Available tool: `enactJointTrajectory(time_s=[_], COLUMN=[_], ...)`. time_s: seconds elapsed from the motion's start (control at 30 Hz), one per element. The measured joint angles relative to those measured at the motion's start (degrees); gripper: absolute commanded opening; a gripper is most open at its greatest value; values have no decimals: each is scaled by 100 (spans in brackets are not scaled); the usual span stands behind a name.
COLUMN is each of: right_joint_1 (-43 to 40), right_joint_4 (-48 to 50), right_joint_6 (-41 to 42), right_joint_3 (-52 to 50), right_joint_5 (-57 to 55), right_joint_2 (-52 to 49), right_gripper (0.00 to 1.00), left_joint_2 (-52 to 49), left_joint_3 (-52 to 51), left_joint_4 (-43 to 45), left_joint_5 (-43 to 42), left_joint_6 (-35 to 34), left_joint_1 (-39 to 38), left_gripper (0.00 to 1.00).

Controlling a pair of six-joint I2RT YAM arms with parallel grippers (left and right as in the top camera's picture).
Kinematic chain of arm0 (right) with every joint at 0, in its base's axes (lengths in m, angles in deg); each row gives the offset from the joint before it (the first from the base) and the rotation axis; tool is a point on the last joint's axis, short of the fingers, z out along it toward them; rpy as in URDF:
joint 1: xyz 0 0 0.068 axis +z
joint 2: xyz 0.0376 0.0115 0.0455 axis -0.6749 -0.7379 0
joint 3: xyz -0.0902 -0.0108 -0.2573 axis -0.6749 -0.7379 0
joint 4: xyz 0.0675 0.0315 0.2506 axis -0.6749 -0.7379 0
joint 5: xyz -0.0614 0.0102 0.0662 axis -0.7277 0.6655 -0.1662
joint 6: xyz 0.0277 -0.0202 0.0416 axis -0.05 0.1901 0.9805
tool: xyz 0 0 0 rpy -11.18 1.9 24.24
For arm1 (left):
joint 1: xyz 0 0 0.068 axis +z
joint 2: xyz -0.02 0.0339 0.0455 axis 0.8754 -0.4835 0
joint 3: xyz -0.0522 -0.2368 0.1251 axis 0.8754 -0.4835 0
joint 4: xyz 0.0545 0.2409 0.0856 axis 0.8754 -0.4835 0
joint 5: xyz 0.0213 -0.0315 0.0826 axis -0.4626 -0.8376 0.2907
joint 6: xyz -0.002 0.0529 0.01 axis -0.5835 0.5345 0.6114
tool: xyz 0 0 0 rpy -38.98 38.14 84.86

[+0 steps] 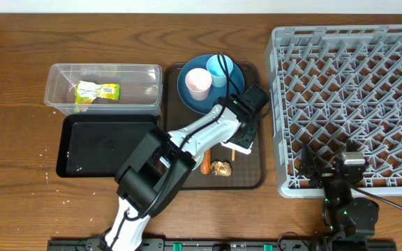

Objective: Sort waste into correct bins and load items into the dishwasher rack
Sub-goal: 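Lift the tissue off the tray with the left gripper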

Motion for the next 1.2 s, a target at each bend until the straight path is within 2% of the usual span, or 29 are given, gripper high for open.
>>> enactJointTrajectory(time_s=[0.53, 0.67, 0.93, 0.97, 1.07, 1.13, 1.2], right_joint_1=[0, 0, 0, 0, 0, 0, 0], right_joint_4=[0, 0, 0, 0, 0, 0, 0], right_joint_6=[0, 0, 0, -2, -2, 0, 0], right_joint_3=[0, 0, 0, 0, 0, 0, 0], right_joint_5=[-2, 0, -2, 0, -2, -2, -2], right_joint_2=[0, 0, 0, 0, 0, 0, 0], right_gripper=[99, 99, 99, 99, 99, 99, 99], left_joint_2=[70, 144, 181, 181, 181, 184, 184], left_joint_3=[-11, -20, -22, -22, -22, -22, -22], left_joint_4=[-243, -280, -284, -284, -286, -286, -286], left_joint_5=[-68, -68, -68, -68, -68, -70, -68], left_joint_6=[0, -22, -9, -7, -2, -15, -11], left_joint_1=[-2, -2, -2, -2, -2, -2, -2], left_gripper=[41, 30, 19, 13, 11, 6, 6])
